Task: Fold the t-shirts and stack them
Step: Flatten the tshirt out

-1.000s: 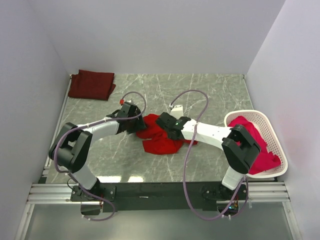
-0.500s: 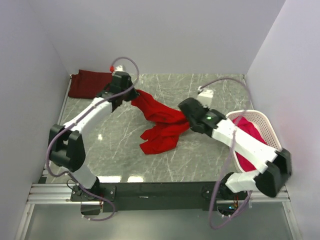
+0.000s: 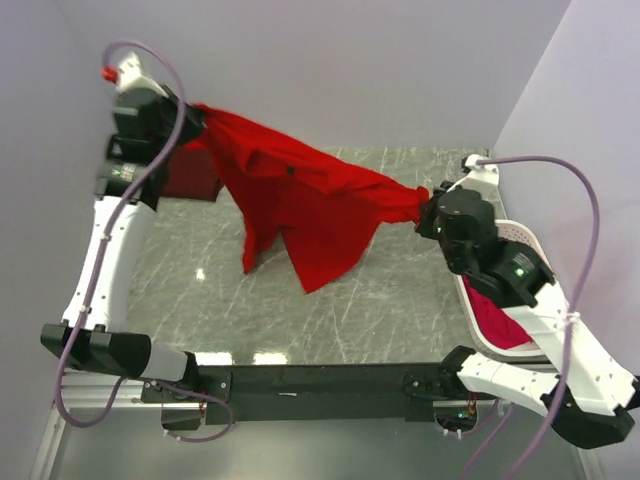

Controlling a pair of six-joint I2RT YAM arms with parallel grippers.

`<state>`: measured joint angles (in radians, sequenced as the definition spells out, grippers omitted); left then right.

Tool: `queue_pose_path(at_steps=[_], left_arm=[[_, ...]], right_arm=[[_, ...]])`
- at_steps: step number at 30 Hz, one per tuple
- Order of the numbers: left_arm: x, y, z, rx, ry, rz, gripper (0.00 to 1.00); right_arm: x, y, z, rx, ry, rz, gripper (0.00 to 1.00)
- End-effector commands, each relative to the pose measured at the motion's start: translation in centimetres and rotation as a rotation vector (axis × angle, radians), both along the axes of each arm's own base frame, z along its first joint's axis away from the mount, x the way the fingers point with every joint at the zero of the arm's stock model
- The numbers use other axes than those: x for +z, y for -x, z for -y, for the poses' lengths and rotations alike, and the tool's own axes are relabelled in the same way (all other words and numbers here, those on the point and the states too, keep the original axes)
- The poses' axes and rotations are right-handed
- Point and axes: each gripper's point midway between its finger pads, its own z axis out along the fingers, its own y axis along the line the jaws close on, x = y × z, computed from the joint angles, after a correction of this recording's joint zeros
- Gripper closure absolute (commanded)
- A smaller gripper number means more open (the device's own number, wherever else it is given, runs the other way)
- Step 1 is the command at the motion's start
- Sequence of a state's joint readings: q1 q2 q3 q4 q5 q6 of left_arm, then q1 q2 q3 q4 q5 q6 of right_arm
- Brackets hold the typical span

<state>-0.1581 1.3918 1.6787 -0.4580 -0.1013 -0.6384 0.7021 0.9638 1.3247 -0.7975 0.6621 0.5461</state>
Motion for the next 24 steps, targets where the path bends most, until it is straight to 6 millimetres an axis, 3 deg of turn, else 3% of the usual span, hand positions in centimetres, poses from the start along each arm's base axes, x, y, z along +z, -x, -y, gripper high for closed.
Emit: queue_pose_path(at_steps=[1, 2, 4, 5, 7, 8, 9, 12, 13, 15, 16, 17, 18, 19, 20, 21, 22, 24], left_arm=[[7.7, 1.0, -2.9, 0.046, -0.046, 0.164, 0.99], [10.8, 1.4, -3.6, 0.054, -0.044, 0.230, 0.99], [12.2, 0.7, -3.4, 0.026, -0.040, 0.261, 0.99], [15.2, 1.3, -3.4, 0.015, -0.033, 0.337, 0.99], [15.9, -0.6, -2.5, -0.035, -0.019, 0.358, 0.99], [18.7, 0.0, -2.0, -0.059, -0.009, 0.429, 0.99], [17.2, -3.0, -1.3, -0.089, 0.015, 0.394, 0.99], [15.6, -7.5, 1.5, -0.231, 0.091, 0.394, 0.99], [14.1, -9.0, 2.3, -0.266, 0.112, 0.371, 0.99], [9.0, -12.8, 5.2, -0.364, 0.150, 0.286, 0.99], [7.5, -13.9, 6.5, -0.396, 0.151, 0.261, 0.99], [2.7, -16.2, 9.3, -0.450, 0.158, 0.177, 0.99], [0.2, -17.1, 10.6, -0.473, 0.156, 0.128, 0.99], [-2.2, -17.8, 12.0, -0.501, 0.163, 0.086, 0.99], [-6.7, -18.9, 14.2, -0.530, 0.174, 0.004, 0.99], [-9.1, -19.2, 15.0, -0.536, 0.177, -0.040, 0.99], [-13.0, -19.5, 15.9, -0.541, 0.180, -0.108, 0.99], [-17.1, -19.2, 17.8, -0.552, 0.170, -0.167, 0.96]], right_arm=[[5.8, 1.4, -3.1, 0.199, -0.090, 0.119, 1.00], [7.3, 1.6, -4.3, 0.249, -0.119, 0.144, 1.00], [8.6, 2.5, -7.1, 0.358, -0.141, 0.155, 1.00], [10.4, 2.9, -7.8, 0.390, -0.169, 0.183, 1.00], [11.1, 3.2, -10.5, 0.459, -0.170, 0.170, 1.00], [12.0, 2.9, -11.6, 0.472, -0.172, 0.173, 1.00], [12.4, 2.6, -11.9, 0.462, -0.176, 0.168, 1.00], [11.5, 0.1, -11.1, 0.321, -0.112, 0.118, 1.00], [10.2, -1.5, -9.7, 0.257, -0.081, 0.078, 1.00], [6.9, -3.9, -8.9, 0.211, -0.086, -0.005, 1.00], [3.7, -4.6, -8.8, 0.205, -0.075, -0.058, 1.00], [2.0, -5.7, -7.0, 0.137, -0.065, -0.078, 1.00], [0.1, -6.1, -6.3, 0.105, -0.045, -0.104, 1.00], [-3.6, -6.1, -5.4, 0.071, -0.005, -0.169, 1.00], [-5.4, -6.2, -4.6, 0.036, -0.005, -0.203, 1.00], [-7.1, -5.9, -4.3, 0.025, 0.004, -0.232, 1.00], [-10.2, -5.2, -3.9, 0.017, 0.024, -0.275, 1.00], [-13.1, -4.6, -3.3, -0.010, 0.018, -0.311, 1.00]])
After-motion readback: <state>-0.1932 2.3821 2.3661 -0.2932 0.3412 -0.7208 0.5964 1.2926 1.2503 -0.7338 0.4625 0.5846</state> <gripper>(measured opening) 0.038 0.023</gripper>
